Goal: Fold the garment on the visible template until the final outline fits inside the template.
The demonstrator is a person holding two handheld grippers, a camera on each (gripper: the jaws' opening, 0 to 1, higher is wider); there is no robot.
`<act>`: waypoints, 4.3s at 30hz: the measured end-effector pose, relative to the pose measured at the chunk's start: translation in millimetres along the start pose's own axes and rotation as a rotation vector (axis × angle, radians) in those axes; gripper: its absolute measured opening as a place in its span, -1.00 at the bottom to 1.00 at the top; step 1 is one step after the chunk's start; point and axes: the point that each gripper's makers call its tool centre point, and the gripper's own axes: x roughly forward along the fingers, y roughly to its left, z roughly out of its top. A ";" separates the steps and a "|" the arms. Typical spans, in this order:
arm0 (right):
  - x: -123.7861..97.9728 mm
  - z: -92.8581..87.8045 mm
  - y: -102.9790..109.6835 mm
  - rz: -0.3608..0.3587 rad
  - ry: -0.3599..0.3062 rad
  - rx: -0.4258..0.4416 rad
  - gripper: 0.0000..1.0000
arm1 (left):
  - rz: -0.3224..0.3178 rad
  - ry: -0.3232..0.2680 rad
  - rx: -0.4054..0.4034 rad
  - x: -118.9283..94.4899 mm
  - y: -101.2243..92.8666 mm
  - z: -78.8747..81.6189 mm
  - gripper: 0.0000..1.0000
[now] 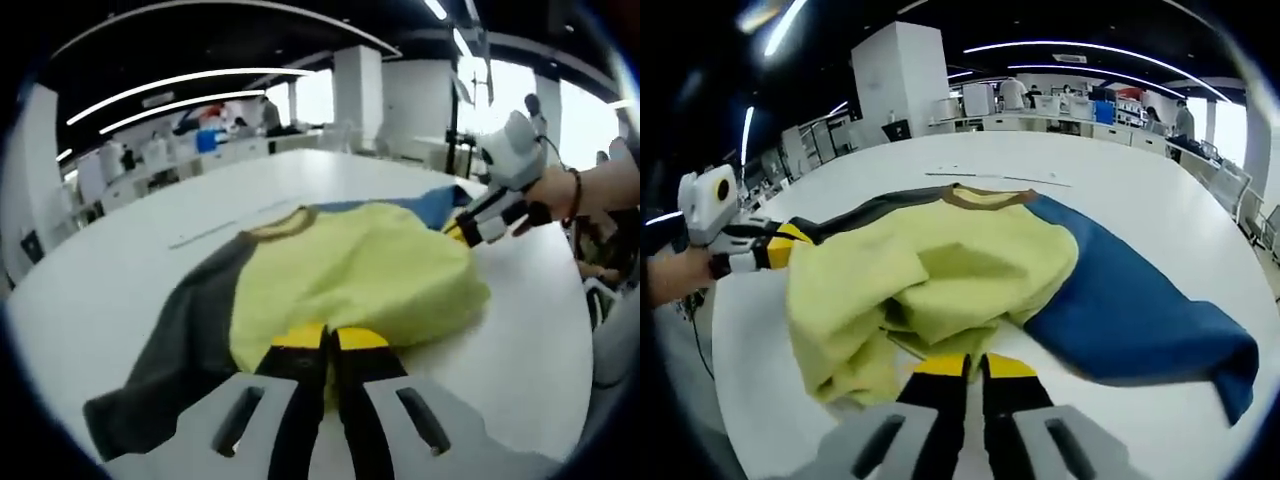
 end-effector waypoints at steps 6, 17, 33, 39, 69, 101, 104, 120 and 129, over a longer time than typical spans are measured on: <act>1.5 0.4 -1.2 0.003 0.001 -0.005 -1.00 | -0.002 -0.035 0.038 2.7 1.9 26.1 -1.00; 3.5 1.0 -3.9 0.002 0.003 -0.025 -1.00 | -0.011 -0.072 0.045 30.6 10.5 59.1 -1.00; 4.0 0.6 -3.9 0.008 0.003 -0.043 -1.00 | -0.032 -0.033 0.038 82.3 8.6 61.9 -1.00; 2.9 0.4 -1.8 0.008 0.003 -0.051 -1.00 | -0.043 -0.012 0.033 103.2 9.0 55.4 -1.00; 2.5 1.0 -2.3 0.006 -0.001 -0.027 -1.00 | -0.017 0.007 0.030 104.4 17.4 47.2 -0.47; 0.5 0.9 0.4 0.003 0.003 0.004 -1.00 | -0.093 0.077 -0.011 33.9 -16.7 -7.3 -0.12; 0.8 0.6 0.2 0.002 0.003 0.001 -1.00 | -0.099 0.067 -0.037 37.5 -20.9 -11.1 -0.18; 1.3 0.8 -1.2 0.003 0.000 -0.004 -1.00 | -0.091 0.102 -0.155 57.9 -35.5 -19.4 -0.52; 0.6 2.6 -1.1 0.001 -0.004 0.044 -1.00 | -0.082 0.109 -0.187 63.8 -33.4 -17.8 -0.82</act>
